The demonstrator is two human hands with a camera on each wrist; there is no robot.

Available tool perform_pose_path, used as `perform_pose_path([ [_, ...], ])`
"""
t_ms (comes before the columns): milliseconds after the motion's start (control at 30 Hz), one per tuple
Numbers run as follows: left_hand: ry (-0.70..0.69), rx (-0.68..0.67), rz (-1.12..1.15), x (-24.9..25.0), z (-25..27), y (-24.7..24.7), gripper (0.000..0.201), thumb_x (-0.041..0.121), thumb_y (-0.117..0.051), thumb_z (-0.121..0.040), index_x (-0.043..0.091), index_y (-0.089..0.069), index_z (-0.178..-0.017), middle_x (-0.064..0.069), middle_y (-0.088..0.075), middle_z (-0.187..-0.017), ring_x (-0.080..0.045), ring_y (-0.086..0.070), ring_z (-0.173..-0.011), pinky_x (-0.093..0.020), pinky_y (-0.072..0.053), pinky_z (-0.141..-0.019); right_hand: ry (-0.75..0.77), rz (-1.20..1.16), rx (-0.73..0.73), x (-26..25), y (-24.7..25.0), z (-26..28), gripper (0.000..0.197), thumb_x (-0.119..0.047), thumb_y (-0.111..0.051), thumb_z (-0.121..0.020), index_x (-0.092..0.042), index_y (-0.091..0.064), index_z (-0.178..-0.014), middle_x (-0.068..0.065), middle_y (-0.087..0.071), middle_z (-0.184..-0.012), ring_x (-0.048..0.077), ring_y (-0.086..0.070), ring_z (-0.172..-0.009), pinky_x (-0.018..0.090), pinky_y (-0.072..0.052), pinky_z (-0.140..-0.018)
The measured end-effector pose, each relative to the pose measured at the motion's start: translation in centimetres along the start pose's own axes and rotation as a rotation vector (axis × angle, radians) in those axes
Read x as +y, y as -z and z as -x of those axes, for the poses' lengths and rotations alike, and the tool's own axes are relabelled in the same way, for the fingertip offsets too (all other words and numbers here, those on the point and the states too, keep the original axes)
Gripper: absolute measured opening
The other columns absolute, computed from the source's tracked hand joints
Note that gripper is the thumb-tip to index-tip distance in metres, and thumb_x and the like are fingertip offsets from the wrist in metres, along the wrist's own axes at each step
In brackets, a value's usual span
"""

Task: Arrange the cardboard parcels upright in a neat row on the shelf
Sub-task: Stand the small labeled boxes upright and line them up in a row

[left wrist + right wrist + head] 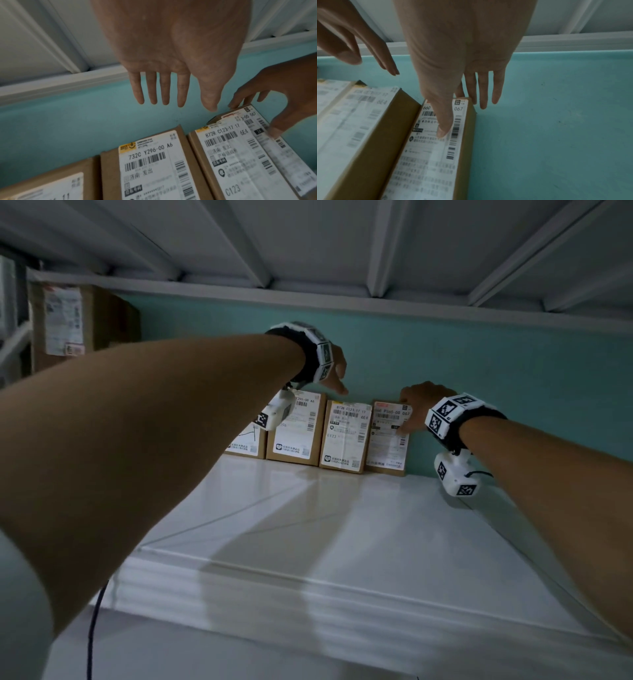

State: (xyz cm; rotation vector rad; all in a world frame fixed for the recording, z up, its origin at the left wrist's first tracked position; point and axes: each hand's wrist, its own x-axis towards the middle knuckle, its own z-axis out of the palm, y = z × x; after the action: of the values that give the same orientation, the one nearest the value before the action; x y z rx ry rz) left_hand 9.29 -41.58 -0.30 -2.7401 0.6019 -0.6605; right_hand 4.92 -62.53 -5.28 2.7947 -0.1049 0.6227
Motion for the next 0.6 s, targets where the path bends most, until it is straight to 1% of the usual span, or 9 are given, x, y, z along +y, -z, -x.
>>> perform_pose_path([
  [100,-0.003,-0.035,-0.027,0.1,-0.1,-0.3,0.078,0.065,-0.062,-0.079,0.025,-0.042,-0.143,-0.005,-0.039,-0.149,-0.031,-0.040,-0.135,-0.049,-0.034,-0.110,-0.005,-0.035,-0.065,-0.5,0.6,-0.1,0.083,-0.044,-0.081,-0.069,-0.007,-0.045,-0.135,0.013,-0.056,-0.132,0.031,-0.057,-0.116,0.036,-0.049,-0.093],
  [200,-0.030,-0.108,-0.064,0.5,-0.9,-1.4,0.099,0.070,-0.071,-0.064,0.028,-0.035,-0.146,-0.006,-0.037,-0.151,-0.032,-0.041,-0.134,-0.053,-0.037,-0.107,0.034,-0.110,-0.142,-1.3,0.8,0.0,0.113,-0.053,-0.083,-0.061,-0.010,-0.025,-0.148,0.009,-0.040,-0.149,0.028,-0.043,-0.133,0.040,-0.039,-0.108],
  [267,-0.049,-0.161,-0.048,1.1,-1.4,-2.3,0.117,0.078,-0.073,-0.050,0.031,-0.029,-0.148,-0.005,-0.035,-0.152,-0.033,-0.041,-0.134,-0.055,-0.037,-0.106,0.046,-0.150,-0.182,-2.1,0.6,0.0,0.123,-0.063,-0.080,-0.058,-0.012,-0.019,-0.151,0.007,-0.033,-0.154,0.027,-0.037,-0.138,0.040,-0.035,-0.111],
  [300,-0.062,-0.166,-0.054,1.5,-2.2,-2.7,0.128,0.081,-0.072,-0.042,0.030,-0.026,-0.149,-0.005,-0.035,-0.152,-0.033,-0.041,-0.134,-0.054,-0.037,-0.106,0.042,-0.158,-0.185,-2.6,0.5,0.1,0.120,-0.066,-0.077,-0.059,-0.011,-0.022,-0.150,0.007,-0.036,-0.153,0.026,-0.039,-0.137,0.038,-0.036,-0.110],
  [367,-0.096,-0.180,-0.127,2.0,-3.7,-3.5,0.141,0.089,-0.066,-0.029,0.025,-0.028,-0.149,-0.005,-0.041,-0.148,-0.032,-0.046,-0.130,-0.052,-0.041,-0.104,0.042,-0.151,-0.161,-3.4,0.2,-0.1,0.102,-0.069,-0.074,-0.060,-0.012,-0.041,-0.139,0.007,-0.052,-0.140,0.025,-0.053,-0.123,0.034,-0.045,-0.100],
  [400,-0.115,-0.195,-0.124,2.1,-4.0,-3.9,0.130,0.087,-0.067,-0.035,0.022,-0.037,-0.144,-0.006,-0.049,-0.142,-0.031,-0.052,-0.124,-0.050,-0.045,-0.100,0.046,-0.146,-0.142,-3.7,0.0,-0.3,0.092,-0.071,-0.073,-0.060,-0.013,-0.052,-0.128,0.007,-0.061,-0.127,0.024,-0.060,-0.111,0.032,-0.050,-0.091],
  [467,-0.138,-0.249,-0.207,2.5,-3.5,-3.8,0.087,0.070,-0.075,-0.059,0.020,-0.056,-0.128,-0.006,-0.062,-0.124,-0.028,-0.061,-0.109,-0.046,-0.051,-0.092,0.058,-0.133,-0.100,-4.2,-0.4,-0.8,0.081,-0.074,-0.072,-0.056,-0.014,-0.061,-0.110,0.005,-0.069,-0.106,0.022,-0.065,-0.091,0.029,-0.053,-0.077],
  [533,-0.135,-0.255,-0.281,2.6,-3.0,-3.1,0.076,0.066,-0.076,-0.063,0.020,-0.059,-0.123,-0.005,-0.064,-0.116,-0.027,-0.063,-0.104,-0.046,-0.052,-0.091,0.050,-0.120,-0.090,-4.5,-0.5,-1.1,0.078,-0.076,-0.073,-0.054,-0.015,-0.063,-0.102,0.003,-0.069,-0.097,0.020,-0.065,-0.082,0.027,-0.053,-0.070],
  [600,-0.124,-0.231,-0.300,2.5,-2.6,-3.0,0.070,0.061,-0.075,-0.069,0.020,-0.057,-0.124,-0.006,-0.062,-0.119,-0.029,-0.061,-0.107,-0.047,-0.050,-0.094,0.025,-0.135,-0.104,-4.7,-0.6,-1.2,0.075,-0.074,-0.074,-0.054,-0.016,-0.063,-0.100,0.002,-0.068,-0.094,0.020,-0.064,-0.080,0.026,-0.052,-0.069],
])
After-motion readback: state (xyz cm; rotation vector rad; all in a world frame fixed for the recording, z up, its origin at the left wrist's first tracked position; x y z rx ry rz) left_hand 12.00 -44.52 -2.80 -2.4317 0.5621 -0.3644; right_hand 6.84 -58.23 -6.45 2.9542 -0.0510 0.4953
